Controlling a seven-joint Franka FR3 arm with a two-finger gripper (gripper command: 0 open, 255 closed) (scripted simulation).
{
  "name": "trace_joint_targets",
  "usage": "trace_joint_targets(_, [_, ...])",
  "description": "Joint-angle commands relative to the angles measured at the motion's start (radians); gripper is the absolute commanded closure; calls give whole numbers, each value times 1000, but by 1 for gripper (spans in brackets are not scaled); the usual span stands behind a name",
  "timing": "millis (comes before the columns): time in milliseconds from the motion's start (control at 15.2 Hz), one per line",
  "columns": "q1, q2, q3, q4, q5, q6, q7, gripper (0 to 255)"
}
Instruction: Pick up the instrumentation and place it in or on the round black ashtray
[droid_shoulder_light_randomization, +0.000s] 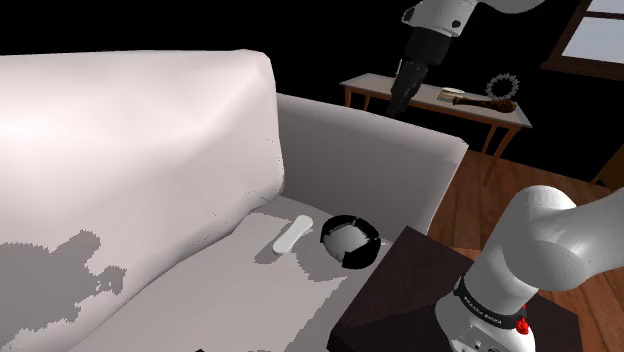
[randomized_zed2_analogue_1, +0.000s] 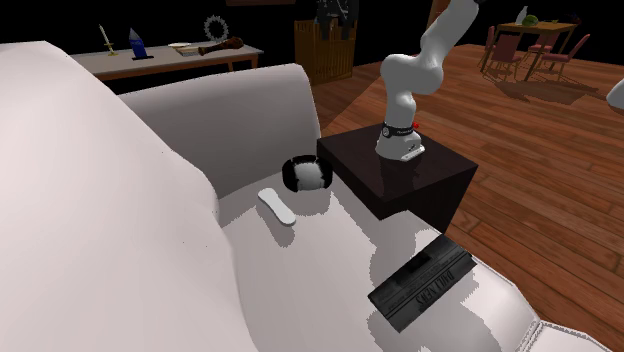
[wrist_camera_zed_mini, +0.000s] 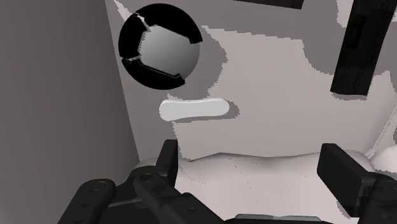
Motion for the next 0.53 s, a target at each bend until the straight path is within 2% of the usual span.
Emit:
trace_joint_targets(0, [0,0,0,0,0,0,0,0])
trace_joint_targets(462, [-49,96,132,-136,50,228,260,0])
